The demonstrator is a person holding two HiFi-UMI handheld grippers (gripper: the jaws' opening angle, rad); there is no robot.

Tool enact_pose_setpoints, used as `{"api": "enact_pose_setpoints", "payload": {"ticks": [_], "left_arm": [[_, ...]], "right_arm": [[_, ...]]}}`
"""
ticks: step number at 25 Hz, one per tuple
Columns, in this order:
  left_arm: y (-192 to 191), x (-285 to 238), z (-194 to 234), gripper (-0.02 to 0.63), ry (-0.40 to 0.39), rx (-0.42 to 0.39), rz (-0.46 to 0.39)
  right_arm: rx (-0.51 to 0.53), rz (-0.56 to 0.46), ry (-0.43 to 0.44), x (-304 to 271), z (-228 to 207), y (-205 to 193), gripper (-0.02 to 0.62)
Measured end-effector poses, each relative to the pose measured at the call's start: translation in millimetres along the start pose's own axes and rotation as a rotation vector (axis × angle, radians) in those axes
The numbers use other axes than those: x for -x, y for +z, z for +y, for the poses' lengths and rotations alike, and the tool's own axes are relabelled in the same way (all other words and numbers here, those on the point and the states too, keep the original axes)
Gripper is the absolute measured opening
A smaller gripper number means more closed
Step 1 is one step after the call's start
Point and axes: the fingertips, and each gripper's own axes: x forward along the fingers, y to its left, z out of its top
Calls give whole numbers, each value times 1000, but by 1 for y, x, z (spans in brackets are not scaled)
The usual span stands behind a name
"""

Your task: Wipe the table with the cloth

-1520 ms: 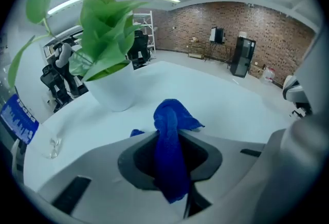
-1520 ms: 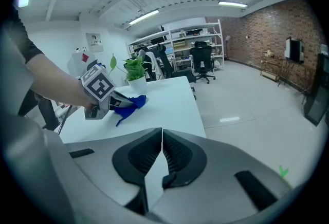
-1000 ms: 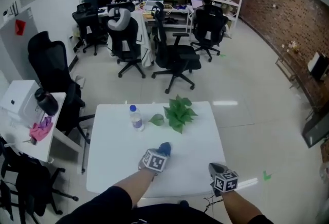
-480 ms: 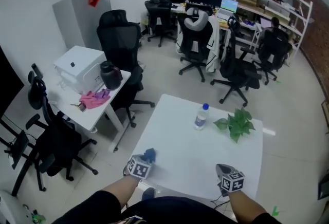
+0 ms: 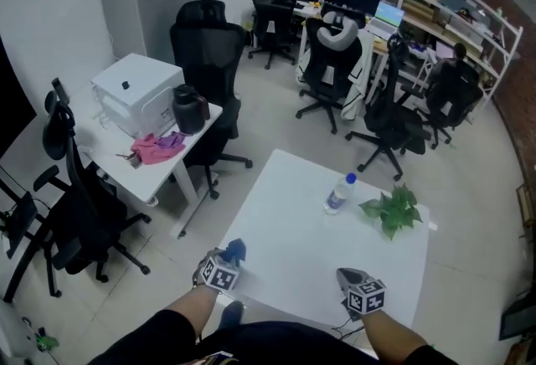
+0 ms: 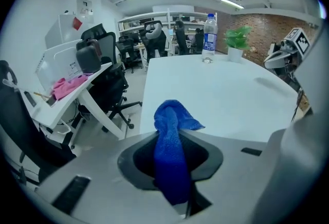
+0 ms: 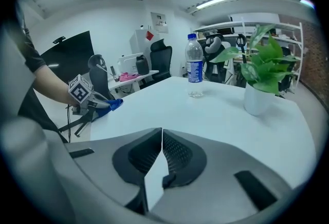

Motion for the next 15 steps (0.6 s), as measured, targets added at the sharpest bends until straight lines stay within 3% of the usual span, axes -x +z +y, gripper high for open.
{"api": "enact_pose_setpoints", "payload": {"ticks": [5, 6, 8, 9, 13, 15], "left_arm": [[1, 0, -5, 110, -81, 1, 32], [1, 2, -7, 150, -104, 17, 48], [9, 10, -11, 316, -131, 45, 56], [18, 15, -11, 343, -132, 53, 38], [70, 36, -12, 344, -113, 71, -90], [101, 48, -27, 343, -145, 66, -181]], "right_arm": [[-26, -9, -36, 15, -15, -4, 11], [-33, -17, -42, 19, -18, -4, 11], [-47, -38, -49, 29, -25, -3, 11], [-53, -51, -51, 34, -28, -2, 11], [-53, -86, -55, 53, -38, -3, 11], [-44, -92, -52, 60, -40, -7, 11]]}}
